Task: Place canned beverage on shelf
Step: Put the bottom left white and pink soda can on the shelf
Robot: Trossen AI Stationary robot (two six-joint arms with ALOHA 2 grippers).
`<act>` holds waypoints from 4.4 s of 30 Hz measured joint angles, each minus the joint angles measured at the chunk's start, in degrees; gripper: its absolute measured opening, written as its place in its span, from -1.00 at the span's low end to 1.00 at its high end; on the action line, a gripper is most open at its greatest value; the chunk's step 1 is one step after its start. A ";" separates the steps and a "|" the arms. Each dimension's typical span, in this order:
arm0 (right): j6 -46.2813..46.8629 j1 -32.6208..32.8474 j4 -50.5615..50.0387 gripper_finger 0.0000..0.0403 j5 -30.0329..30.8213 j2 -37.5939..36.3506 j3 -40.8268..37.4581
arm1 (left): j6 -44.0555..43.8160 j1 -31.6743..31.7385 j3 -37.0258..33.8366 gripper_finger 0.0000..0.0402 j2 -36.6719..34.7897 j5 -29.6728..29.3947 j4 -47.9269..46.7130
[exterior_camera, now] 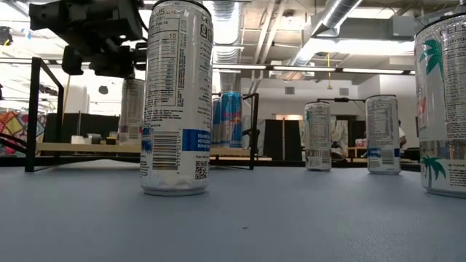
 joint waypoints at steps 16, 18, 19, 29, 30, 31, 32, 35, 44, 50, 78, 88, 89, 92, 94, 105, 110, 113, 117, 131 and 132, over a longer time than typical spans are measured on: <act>0.01 0.00 -0.55 0.66 0.00 0.00 0.00 | 13.32 -5.64 5.41 -0.72 0.13 0.03 0.17; 0.00 0.00 -1.10 0.66 0.00 0.00 0.00 | 15.30 -6.13 6.17 -0.60 0.11 0.11 0.17; 0.02 0.00 -1.39 0.66 0.00 0.00 0.00 | 15.99 -6.31 6.51 -0.53 0.11 0.07 0.19; 0.09 0.39 -1.49 0.66 -0.02 0.00 0.00 | 29.43 -7.07 13.33 0.27 0.07 2.39 -0.95; 0.02 0.39 -1.49 0.66 -0.02 0.00 0.00 | 30.45 -7.04 14.10 0.36 0.07 2.39 -1.32; 0.02 0.42 -1.49 0.66 -0.02 0.00 0.00 | 31.10 -6.97 14.75 0.43 0.07 2.41 -1.72; 0.02 0.42 -1.49 0.66 -0.03 0.00 0.00 | 31.29 -6.76 15.35 0.51 0.07 2.43 -2.64; 0.02 0.42 -1.49 0.66 -0.02 0.00 0.00 | 28.15 -6.21 16.22 0.67 0.02 1.85 -6.05; -0.08 0.39 -1.63 0.66 -0.02 0.00 0.00 | -3.45 -5.85 8.89 0.76 0.02 -4.43 -18.10; -0.44 0.25 -1.73 0.66 -0.02 0.00 0.00 | -6.67 -7.26 5.39 0.76 0.02 -7.00 -12.16; -0.42 -2.86 -1.03 0.66 -0.02 0.00 0.00 | -2.20 -6.72 -7.14 0.76 0.54 -10.45 2.34; -0.43 -3.00 -1.08 0.66 -0.24 -0.01 0.00 | 15.65 -3.63 -7.36 0.76 0.50 -9.64 18.09; -0.44 -3.00 -1.17 0.66 -0.24 0.00 0.00 | 17.28 -3.45 -7.38 0.75 0.50 -9.00 20.27; -0.44 -3.00 -1.38 0.66 -0.24 0.00 0.00 | 19.49 -2.20 -7.38 0.72 0.57 -7.21 21.98; -0.44 -2.95 -1.46 0.66 -0.26 -0.02 0.00 | 19.66 -0.93 -7.38 0.67 0.57 -6.15 21.98; 0.04 -2.35 -1.44 0.66 -0.26 -0.02 0.00 | 18.28 -0.21 -7.36 0.03 0.57 0.50 22.01; -0.24 -2.25 -1.35 0.66 -0.26 -0.02 0.00 | 18.03 -3.88 -7.34 -0.33 0.52 1.19 22.36; -0.44 -2.26 -1.29 0.66 -0.26 -0.02 0.00 | 17.03 -6.50 -7.30 -0.53 0.50 3.29 23.58; -3.28 -2.27 0.16 0.66 -0.12 -0.09 -0.02 | 15.28 -12.33 -4.52 -0.76 0.39 7.74 23.77; -33.28 -20.42 14.36 0.66 -0.59 -0.39 9.87 | 68.00 -32.21 28.45 -0.69 -7.66 7.85 23.05; -34.43 -22.41 15.68 0.66 -4.07 0.42 10.71 | 70.83 -33.65 29.87 -0.62 -7.91 7.85 23.10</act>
